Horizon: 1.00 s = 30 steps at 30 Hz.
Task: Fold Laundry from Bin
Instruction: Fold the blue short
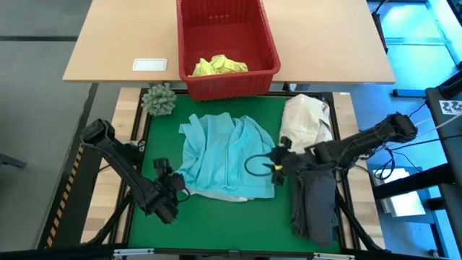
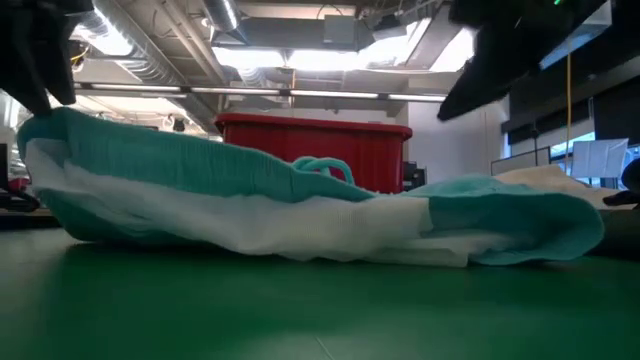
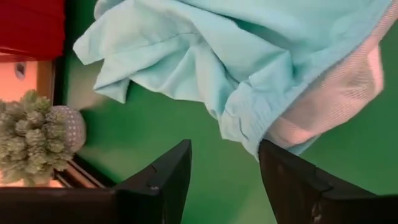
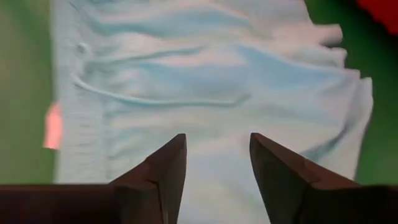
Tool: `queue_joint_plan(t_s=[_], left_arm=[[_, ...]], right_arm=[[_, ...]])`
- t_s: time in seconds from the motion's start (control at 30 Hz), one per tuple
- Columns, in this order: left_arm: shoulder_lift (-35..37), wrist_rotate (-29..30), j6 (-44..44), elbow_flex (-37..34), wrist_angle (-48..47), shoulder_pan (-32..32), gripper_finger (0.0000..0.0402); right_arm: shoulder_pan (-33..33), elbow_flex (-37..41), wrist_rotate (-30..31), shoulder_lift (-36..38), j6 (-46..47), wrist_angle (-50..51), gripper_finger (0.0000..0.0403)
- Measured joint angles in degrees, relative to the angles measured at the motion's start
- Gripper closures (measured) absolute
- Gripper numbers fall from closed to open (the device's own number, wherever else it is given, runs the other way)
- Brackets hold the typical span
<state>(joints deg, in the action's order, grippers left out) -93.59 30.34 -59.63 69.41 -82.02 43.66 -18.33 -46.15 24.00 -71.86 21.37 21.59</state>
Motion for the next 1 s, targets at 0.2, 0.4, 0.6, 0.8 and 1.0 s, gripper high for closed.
queue_joint_plan(t_s=[0.2,0.4,0.6,0.8,1.0], left_arm=[[3.0,-5.1,-1.3,0.0,6.4,2.8,0.0233],[3.2,1.8,-5.9,-0.9,6.3,4.0,0.0234],[3.2,3.9,-0.8,-7.2,16.2,-1.3,0.0234],[3.2,1.7,10.5,-15.2,39.1,-6.5,0.0234],[3.2,-12.7,11.9,-22.6,48.1,-8.2,0.0234]], right_arm=[[5.3,0.0,-3.6,-2.8,-2.5,0.5,0.0241],[8.6,0.0,-3.7,-5.7,-3.8,0.5,0.0242],[12.5,0.0,-9.3,-10.5,-4.2,1.0,0.0242],[14.1,0.0,-10.2,-14.2,-4.3,1.5,0.0242],[14.3,0.0,-16.1,-16.4,-4.3,2.3,0.0242]])
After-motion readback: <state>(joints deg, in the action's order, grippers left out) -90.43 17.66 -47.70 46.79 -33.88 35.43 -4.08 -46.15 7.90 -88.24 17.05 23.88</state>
